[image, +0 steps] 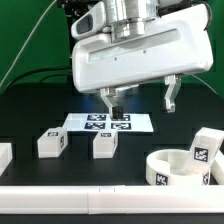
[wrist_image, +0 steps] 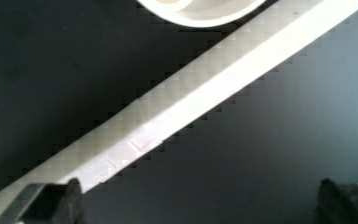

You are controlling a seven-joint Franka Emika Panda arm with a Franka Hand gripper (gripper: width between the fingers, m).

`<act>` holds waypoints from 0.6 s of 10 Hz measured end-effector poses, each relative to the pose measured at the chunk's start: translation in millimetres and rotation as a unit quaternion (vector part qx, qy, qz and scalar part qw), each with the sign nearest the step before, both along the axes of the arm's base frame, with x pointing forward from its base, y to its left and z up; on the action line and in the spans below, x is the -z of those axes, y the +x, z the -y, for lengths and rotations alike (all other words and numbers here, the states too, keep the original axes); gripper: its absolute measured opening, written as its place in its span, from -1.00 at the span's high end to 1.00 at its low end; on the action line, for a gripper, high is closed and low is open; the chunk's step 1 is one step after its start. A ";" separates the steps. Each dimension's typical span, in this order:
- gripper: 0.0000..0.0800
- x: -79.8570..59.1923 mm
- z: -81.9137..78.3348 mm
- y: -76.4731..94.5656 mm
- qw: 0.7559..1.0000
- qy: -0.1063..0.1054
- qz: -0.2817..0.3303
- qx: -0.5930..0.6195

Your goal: Assemble stool

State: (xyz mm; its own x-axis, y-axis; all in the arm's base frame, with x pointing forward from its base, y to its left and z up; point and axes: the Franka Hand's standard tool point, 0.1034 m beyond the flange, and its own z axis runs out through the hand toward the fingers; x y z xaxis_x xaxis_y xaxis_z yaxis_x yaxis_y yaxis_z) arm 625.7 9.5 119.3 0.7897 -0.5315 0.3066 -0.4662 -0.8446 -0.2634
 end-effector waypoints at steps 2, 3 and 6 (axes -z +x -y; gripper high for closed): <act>-0.62 6.1 6.6 -2.5 0.995 -0.043 -0.002 -0.086; -0.62 24.3 16.9 -10.1 0.990 -0.064 -0.020 -0.122; -0.62 42.6 34.9 -22.3 0.983 -0.063 -0.080 -0.153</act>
Offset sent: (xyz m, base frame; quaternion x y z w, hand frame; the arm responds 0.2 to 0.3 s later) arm -0.0085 -0.0415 -0.0360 -0.1109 -0.0926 -0.1860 0.9719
